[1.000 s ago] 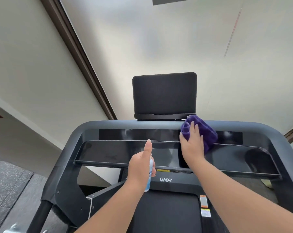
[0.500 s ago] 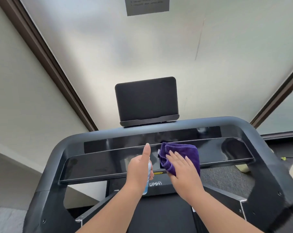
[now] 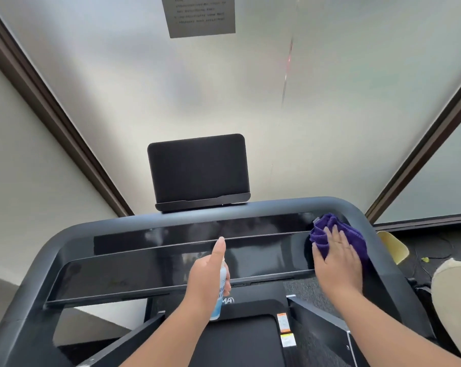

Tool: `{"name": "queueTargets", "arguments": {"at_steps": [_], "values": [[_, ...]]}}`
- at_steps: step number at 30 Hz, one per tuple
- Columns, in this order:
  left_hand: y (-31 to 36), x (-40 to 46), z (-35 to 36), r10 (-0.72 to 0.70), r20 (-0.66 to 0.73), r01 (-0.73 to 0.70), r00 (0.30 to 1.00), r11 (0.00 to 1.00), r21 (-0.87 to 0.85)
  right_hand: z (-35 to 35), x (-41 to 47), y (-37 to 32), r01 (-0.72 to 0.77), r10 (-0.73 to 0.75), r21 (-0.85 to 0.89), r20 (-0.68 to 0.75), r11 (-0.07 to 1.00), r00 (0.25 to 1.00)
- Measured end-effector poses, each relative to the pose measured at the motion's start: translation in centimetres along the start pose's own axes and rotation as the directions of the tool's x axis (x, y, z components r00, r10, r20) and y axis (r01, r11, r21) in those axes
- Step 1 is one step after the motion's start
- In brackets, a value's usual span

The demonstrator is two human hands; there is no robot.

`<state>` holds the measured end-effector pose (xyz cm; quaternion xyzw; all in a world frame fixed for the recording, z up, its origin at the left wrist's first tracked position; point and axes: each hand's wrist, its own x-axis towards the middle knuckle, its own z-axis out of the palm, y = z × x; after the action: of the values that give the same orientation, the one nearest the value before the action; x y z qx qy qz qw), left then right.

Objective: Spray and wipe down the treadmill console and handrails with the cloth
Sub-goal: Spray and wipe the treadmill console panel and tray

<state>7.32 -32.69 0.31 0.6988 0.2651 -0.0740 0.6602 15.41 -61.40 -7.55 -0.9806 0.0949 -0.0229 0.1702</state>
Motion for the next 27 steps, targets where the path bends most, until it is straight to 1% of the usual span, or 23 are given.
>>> {"name": "queueTargets", "arguments": {"at_steps": [1, 3, 5, 7, 8, 9, 11, 12, 15, 17, 18, 19, 20, 24, 27], "values": [[0.1, -0.1, 0.0, -0.003, -0.014, 0.003, 1.0, 1.0, -0.005, 0.4, 0.5, -0.8, -0.038, 0.038, 0.012, -0.023, 0.999, 0.999], [0.3, -0.4, -0.3, -0.012, -0.046, 0.011, 0.999, 0.999, -0.032, 0.8, 1.9, -2.8, -0.145, 0.149, 0.091, -0.042, 0.985, 0.988], [0.3, -0.6, -0.8, -0.017, -0.086, 0.011, 0.996, 0.997, -0.072, 0.7, 3.6, -4.9, -0.228, 0.239, 0.213, -0.026, 0.95, 0.971], [0.4, -0.9, -1.4, -0.025, -0.123, 0.012, 0.992, 0.994, -0.107, 0.6, 4.9, -7.2, -0.244, 0.263, 0.364, -0.004, 0.899, 0.965], [0.4, -1.0, -1.7, -0.029, -0.14, 0.013, 0.99, 0.993, -0.116, 0.7, 5.2, -8.6, -0.212, 0.232, 0.432, 0.007, 0.877, 0.973], [0.4, -1.0, -2.0, -0.032, -0.156, 0.013, 0.987, 0.993, -0.12, 1.0, 5.2, -10.2, -0.155, 0.167, 0.477, 0.019, 0.865, 0.986], [0.3, -1.3, -2.7, -0.033, -0.177, 0.012, 0.984, 0.993, -0.119, 1.9, 3.9, -13.8, 0.003, -0.03, 0.493, 0.046, 0.87, 0.998], [0.3, -1.5, -3.1, -0.031, -0.186, 0.008, 0.982, 0.993, -0.121, 2.5, 2.9, -15.4, 0.091, -0.136, 0.484, 0.059, 0.87, 0.989], [0.1, -1.9, -4.4, -0.024, -0.212, -0.004, 0.977, 0.992, -0.128, 4.5, -0.9, -18.5, 0.273, -0.374, 0.458, 0.146, 0.846, 0.916], [0.1, -2.0, -5.4, -0.017, -0.225, -0.012, 0.974, 0.992, -0.129, 5.6, -3.3, -18.8, 0.435, -0.518, 0.343, 0.205, 0.833, 0.83], [0.1, -2.0, -5.9, -0.015, -0.227, -0.013, 0.974, 0.992, -0.122, 6.0, -4.1, -18.5, 0.5, -0.565, 0.288, 0.226, 0.817, 0.793], [0.1, -1.9, -6.3, -0.013, -0.227, -0.012, 0.974, 0.994, -0.109, 6.1, -4.6, -18.1, 0.522, -0.581, 0.269, 0.237, 0.81, 0.779], [0.1, -1.8, -6.7, -0.009, -0.225, -0.013, 0.974, 0.995, -0.094, 5.9, -4.9, -17.7, 0.509, -0.57, 0.273, 0.241, 0.816, 0.785], [0.2, -0.7, -7.8, -0.009, -0.266, -0.004, 0.964, 0.999, -0.047, 4.6, -5.5, -15.6, 0.372, -0.449, 0.325, 0.206, 0.869, 0.869], [0.4, 0.1, -8.3, 0.031, -0.308, 0.004, 0.951, 0.994, 0.112, 3.8, -6.4, -13.0, 0.328, -0.385, 0.3, 0.153, 0.896, 0.91]]}}
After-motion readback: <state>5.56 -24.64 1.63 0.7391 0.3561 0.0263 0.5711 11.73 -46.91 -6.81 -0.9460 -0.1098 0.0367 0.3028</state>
